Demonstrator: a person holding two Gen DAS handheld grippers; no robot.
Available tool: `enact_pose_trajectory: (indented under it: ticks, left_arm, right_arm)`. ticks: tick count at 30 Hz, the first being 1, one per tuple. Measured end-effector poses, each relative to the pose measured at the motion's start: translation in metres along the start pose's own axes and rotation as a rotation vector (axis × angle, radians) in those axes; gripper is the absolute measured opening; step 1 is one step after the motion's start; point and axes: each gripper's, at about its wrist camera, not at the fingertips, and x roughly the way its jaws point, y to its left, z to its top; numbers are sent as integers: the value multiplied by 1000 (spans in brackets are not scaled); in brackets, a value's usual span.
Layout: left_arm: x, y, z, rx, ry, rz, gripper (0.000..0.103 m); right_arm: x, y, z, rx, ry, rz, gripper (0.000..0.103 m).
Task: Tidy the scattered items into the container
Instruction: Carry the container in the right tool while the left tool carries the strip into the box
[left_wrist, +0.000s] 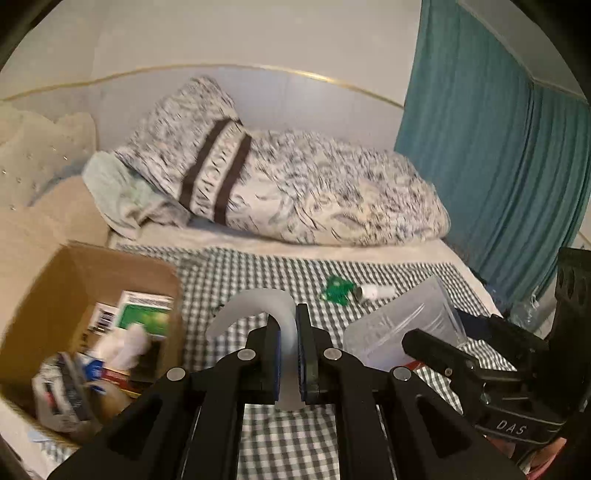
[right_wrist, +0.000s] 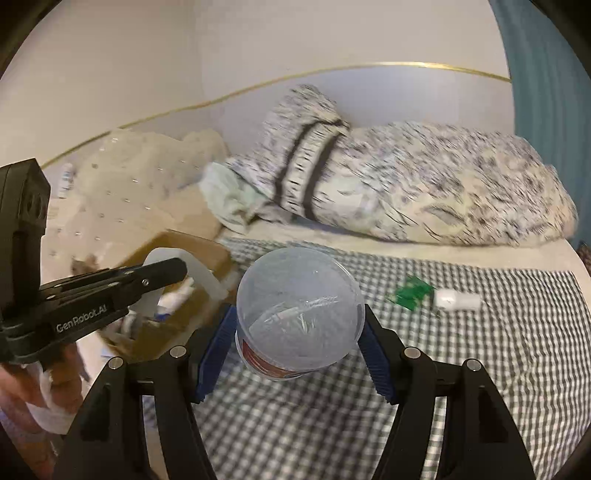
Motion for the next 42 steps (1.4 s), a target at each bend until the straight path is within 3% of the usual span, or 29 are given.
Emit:
enact_pose_trajectory:
  ticks: [7, 14, 20, 25, 27, 31, 32, 42]
  left_arm:
    - [-53, 51, 14, -34, -55, 114, 6]
    - [-48, 122, 8, -86, 8, 216, 6]
    - [-20, 173, -5, -124, 73, 236, 7]
    - [6, 192, -21, -154, 133, 237, 14]
    - [15, 195, -26, -143, 158, 275, 23]
    - [18, 197, -32, -157, 154, 311, 82]
    - [15, 196, -32, -161, 137, 320, 91]
    - [10, 172, -32, -122, 125, 329, 95]
  right_arm:
    - [14, 63, 21, -15, 11, 184, 66]
    - [63, 132, 39, -73, 51, 279, 66]
    - [120, 157, 40, -91, 128, 283, 66]
    - [157, 163, 37, -73, 191, 251, 67]
    - [161, 164, 40, -91, 169, 234, 69]
    - [162, 168, 50, -104, 124, 203, 75]
    - [160, 167, 53, -97, 113, 204, 76]
    - [142, 141, 46, -36, 104, 168, 77]
